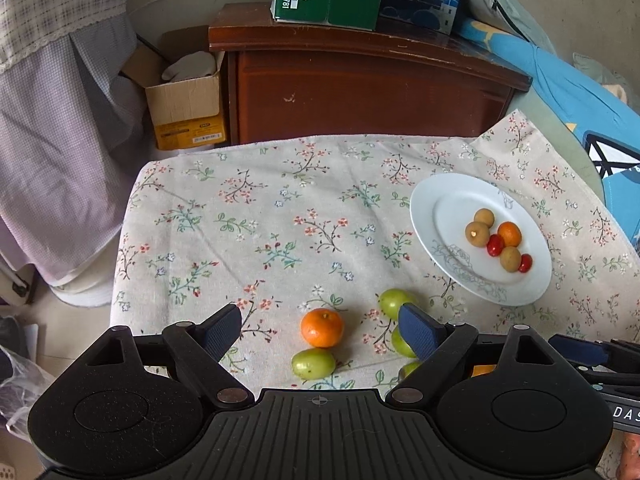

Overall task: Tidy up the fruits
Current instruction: 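Move both grippers back toward the green jujubes and oranges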

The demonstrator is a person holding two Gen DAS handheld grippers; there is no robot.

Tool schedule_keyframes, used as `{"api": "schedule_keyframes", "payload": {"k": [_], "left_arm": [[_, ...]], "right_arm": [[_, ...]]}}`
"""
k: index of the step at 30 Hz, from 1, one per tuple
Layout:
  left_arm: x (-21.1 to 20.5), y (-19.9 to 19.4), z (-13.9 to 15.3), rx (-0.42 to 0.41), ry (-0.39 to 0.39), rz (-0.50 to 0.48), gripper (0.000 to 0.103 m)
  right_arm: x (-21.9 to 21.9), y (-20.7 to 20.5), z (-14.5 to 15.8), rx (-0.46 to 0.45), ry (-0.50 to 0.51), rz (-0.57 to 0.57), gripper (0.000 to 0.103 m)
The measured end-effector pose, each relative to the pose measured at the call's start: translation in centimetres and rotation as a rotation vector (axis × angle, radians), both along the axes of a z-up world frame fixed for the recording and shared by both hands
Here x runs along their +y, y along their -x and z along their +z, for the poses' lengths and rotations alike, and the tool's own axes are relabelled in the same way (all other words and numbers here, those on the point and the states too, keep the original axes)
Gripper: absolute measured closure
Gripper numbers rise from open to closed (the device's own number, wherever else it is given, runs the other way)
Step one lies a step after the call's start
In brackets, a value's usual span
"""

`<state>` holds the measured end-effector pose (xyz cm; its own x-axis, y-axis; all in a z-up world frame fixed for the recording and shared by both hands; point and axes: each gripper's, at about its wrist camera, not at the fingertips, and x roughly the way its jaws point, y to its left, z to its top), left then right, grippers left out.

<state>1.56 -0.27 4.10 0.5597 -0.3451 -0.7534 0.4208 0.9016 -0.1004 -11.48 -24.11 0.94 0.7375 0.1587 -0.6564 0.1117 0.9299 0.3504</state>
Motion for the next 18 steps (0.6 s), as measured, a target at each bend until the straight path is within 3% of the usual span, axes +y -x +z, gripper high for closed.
{"api": "schedule_keyframes", "payload": {"k": [14, 18], "left_arm": [[0.1, 1.1, -3.0, 0.041, -0.027, -0.041, 0.016], [-0.3, 1.1, -3.8, 0.034, -0.068, -0.049, 0.016]], "right_arm": [[3.8, 0.7, -2.3, 0.061, 0.015, 0.117, 0.046], [4.6, 0.5, -2.6, 0.059, 0.039, 0.142, 0.046]]}}
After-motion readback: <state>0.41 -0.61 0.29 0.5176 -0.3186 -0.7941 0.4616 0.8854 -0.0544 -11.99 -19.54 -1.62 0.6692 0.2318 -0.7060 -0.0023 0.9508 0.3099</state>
